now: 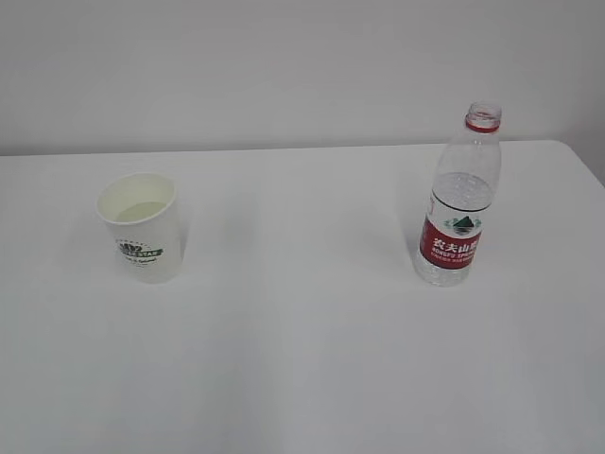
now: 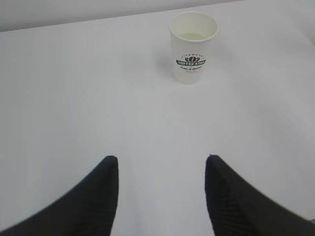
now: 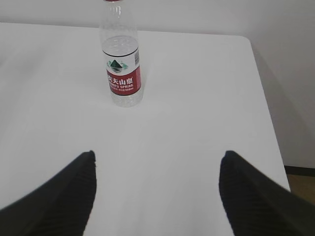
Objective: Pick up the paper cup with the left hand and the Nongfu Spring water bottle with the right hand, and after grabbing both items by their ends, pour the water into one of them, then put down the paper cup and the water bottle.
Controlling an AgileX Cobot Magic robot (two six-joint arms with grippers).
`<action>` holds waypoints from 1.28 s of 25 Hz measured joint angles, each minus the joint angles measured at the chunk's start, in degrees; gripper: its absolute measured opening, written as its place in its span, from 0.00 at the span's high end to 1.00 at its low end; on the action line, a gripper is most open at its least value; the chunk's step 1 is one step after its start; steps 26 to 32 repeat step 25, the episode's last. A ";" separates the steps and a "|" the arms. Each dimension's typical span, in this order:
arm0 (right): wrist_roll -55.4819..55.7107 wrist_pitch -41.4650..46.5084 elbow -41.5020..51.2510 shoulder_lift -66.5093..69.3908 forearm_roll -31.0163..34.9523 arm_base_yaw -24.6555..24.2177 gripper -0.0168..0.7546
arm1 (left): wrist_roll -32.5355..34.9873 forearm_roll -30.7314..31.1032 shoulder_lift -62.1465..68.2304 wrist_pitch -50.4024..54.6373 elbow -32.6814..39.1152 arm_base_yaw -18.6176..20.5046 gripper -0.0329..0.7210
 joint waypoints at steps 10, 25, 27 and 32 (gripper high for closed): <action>0.00 0.00 0.00 0.00 0.00 0.00 0.21 | 0.13 0.00 0.00 0.00 0.00 0.00 0.45; 0.00 0.00 0.00 0.00 0.00 0.00 0.21 | 0.13 0.09 0.00 0.00 0.00 0.00 0.46; 0.00 0.00 0.00 0.00 0.00 0.00 0.21 | 0.13 0.09 0.00 0.00 0.00 0.00 0.46; 0.00 0.00 0.00 0.00 0.00 0.00 0.21 | 0.13 0.09 0.00 0.00 0.00 0.00 0.46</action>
